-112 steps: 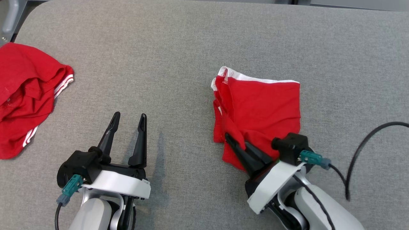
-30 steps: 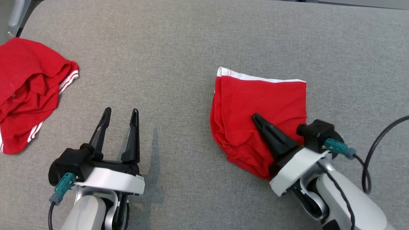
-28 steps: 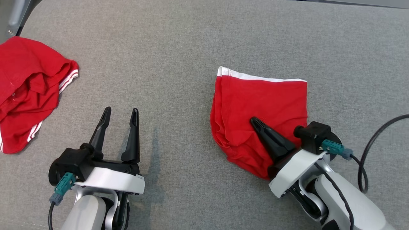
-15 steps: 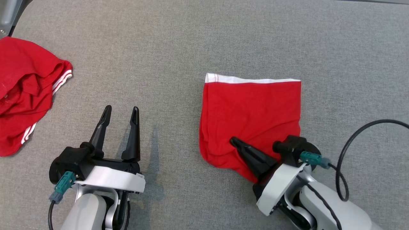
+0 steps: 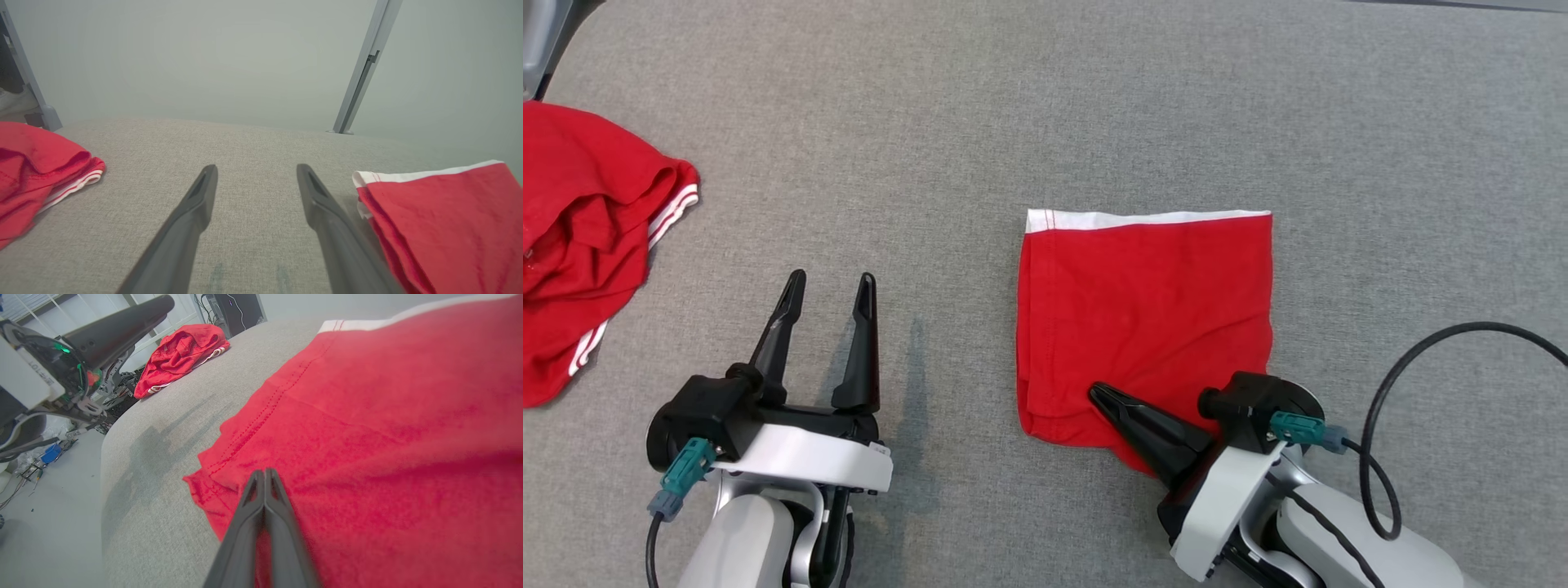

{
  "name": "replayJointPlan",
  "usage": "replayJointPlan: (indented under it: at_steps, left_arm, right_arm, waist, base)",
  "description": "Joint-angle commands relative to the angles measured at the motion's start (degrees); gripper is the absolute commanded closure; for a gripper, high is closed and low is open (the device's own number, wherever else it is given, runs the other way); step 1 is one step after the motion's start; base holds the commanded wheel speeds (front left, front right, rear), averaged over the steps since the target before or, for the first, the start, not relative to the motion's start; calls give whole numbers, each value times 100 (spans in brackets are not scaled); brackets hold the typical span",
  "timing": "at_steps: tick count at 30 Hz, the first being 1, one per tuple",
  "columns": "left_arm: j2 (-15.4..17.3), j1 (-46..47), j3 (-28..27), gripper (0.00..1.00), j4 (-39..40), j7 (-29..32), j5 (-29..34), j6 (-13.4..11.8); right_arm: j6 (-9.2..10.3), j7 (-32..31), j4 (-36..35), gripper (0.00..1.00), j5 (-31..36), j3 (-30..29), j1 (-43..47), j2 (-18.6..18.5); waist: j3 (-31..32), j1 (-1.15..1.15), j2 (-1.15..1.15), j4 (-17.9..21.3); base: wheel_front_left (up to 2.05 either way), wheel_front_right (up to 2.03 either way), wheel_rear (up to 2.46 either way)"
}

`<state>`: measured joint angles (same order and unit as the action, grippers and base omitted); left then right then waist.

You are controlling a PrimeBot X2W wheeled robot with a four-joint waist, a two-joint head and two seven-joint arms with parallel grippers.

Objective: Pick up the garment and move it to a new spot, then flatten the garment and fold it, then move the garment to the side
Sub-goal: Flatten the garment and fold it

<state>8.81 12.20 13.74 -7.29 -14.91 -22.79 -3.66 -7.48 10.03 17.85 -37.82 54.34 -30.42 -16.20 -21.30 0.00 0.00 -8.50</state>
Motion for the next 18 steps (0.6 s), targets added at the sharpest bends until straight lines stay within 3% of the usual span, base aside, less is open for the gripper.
replayJointPlan:
  at_steps: [1, 7, 14, 16, 17, 18]
  left_arm:
    - [32, 47, -34, 0, -1, -35, 36, -2]
    - [75, -42, -52, 0, 13, -37, 60, -25]
    - [164, -119, -70, 0, 85, -17, 83, -81]
    - [195, -171, -85, 0, 114, -11, 73, -108]
    - [205, -204, -91, 0, 126, -7, 67, -114]
    - [217, -235, -99, 0, 143, 2, 61, -132]
  right_arm:
    - [-3, -12, 19, 100, -3, -1, 60, -41]
    - [-3, 239, -158, 100, 15, -493, 250, -77]
    - [-3, 438, -379, 100, 262, -2186, 769, -35]
    - [-3, 454, -379, 57, 512, -2780, 950, -2]
    - [-3, 466, -426, 20, 589, -3052, 1036, 73]
    - [-5, 470, -469, 0, 710, -3297, 1125, 132]
  waist:
    - [20, 0, 0, 27]
    - [153, 0, 0, 153]
    - [373, 0, 0, 350]
    - [442, 0, 0, 401]
    - [475, 0, 0, 425]
    - [504, 0, 0, 448]
  base:
    - [0, 0, 0]
    - [0, 0, 0]
    - [0, 0, 0]
    - [0, 0, 0]
    - [0, 0, 0]
    - [0, 0, 0]
